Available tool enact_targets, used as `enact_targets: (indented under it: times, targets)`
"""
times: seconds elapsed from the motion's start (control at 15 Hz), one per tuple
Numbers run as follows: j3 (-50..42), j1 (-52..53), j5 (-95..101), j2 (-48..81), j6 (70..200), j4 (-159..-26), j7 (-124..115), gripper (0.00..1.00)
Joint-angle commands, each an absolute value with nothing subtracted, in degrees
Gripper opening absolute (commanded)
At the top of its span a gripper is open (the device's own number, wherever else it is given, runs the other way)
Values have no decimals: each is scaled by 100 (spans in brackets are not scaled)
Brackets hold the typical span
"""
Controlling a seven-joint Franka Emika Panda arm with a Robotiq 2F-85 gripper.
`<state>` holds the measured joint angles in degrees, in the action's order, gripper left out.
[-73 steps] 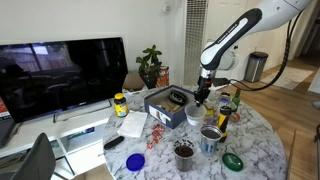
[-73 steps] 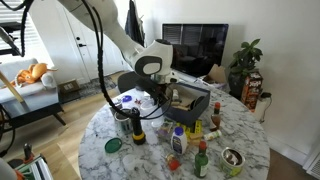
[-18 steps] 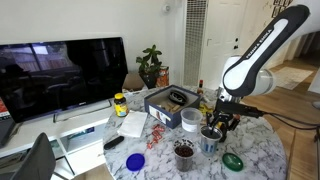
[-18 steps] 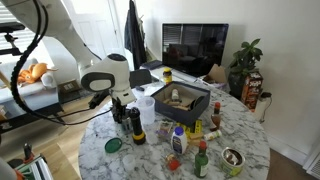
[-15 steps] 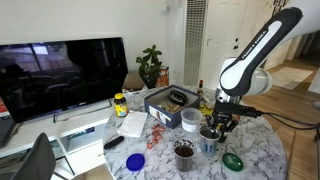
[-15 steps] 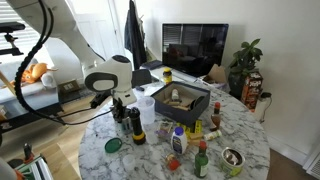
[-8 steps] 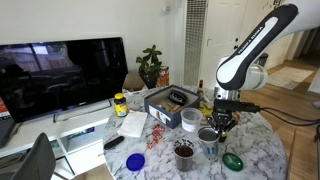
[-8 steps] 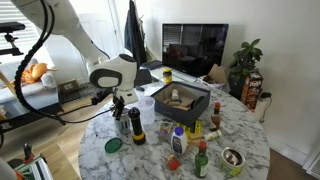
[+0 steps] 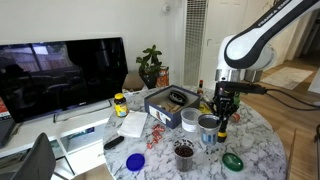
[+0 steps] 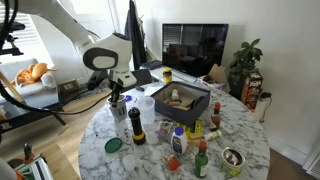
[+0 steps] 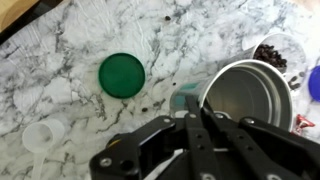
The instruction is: Pick up the flash light from the clear cup and put it on the table, pick up the clear cup from the blue box and put it on the table
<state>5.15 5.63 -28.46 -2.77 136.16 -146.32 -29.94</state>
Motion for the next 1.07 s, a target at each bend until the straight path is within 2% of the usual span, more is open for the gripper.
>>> enact_targets:
  times: [0.0,0.33,0.67,1.0]
  targets:
    - [401,414,-2365,-1296,12736,-14472,-2691,1]
    - [89,183,-2140,-880,11979,-13084,-1754,1]
    - [-272,-25,-2223,452,10867,-11609,-182,1]
    - [-208,-209,-1808,1741,9858,-10392,569,1]
